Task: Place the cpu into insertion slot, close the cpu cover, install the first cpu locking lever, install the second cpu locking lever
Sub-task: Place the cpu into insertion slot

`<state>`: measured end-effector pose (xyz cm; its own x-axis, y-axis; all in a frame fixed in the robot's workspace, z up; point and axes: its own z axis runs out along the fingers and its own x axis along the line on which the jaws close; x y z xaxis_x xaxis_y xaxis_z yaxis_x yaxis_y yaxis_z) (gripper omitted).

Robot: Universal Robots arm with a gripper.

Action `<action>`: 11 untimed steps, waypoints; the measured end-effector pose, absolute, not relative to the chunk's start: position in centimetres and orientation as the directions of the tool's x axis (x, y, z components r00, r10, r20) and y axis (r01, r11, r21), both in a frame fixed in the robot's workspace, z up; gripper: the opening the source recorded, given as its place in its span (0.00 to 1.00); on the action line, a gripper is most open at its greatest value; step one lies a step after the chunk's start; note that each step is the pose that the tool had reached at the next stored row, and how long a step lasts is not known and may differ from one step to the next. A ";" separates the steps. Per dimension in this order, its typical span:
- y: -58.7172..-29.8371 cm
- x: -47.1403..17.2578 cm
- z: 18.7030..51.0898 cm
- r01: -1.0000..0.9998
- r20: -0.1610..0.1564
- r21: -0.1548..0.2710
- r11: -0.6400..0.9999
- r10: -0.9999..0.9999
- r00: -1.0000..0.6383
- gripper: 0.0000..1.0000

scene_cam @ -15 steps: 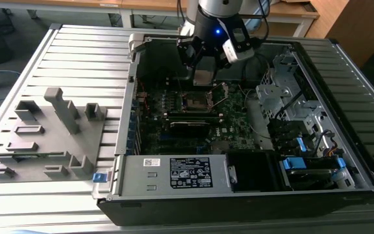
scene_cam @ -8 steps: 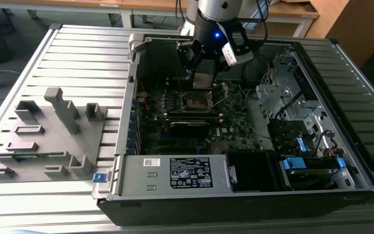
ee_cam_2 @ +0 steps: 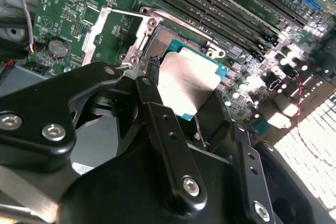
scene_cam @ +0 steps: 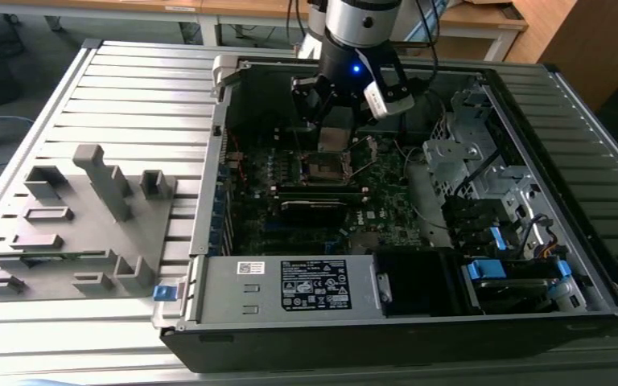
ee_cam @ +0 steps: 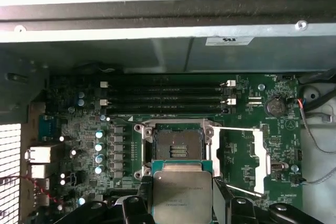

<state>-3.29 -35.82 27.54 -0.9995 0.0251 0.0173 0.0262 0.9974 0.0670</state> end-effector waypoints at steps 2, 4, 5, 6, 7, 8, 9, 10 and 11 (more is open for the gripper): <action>-35.8 -3.3 27.2 0.026 0.016 0.067 0.997 0.025 -1.000 0.54; -35.8 -3.3 26.8 0.026 0.014 0.067 0.997 0.025 -1.000 0.54; -35.8 -3.3 26.7 0.026 0.013 0.067 0.997 0.025 -1.000 0.54; -35.8 -3.3 26.6 0.026 0.013 0.067 0.997 0.025 -1.000 0.54; -35.8 -3.3 26.6 0.026 0.013 0.067 0.997 0.025 -1.000 0.54; -35.8 -3.3 26.6 0.026 0.013 0.067 0.997 0.025 -1.000 0.54; -35.8 -3.3 26.5 0.026 0.012 0.067 0.997 0.025 -1.000 0.54; -35.8 -3.4 26.4 0.026 0.010 0.067 0.997 0.025 -1.000 0.54; -35.8 -3.4 26.2 0.026 0.009 0.067 0.997 0.025 -1.000 0.54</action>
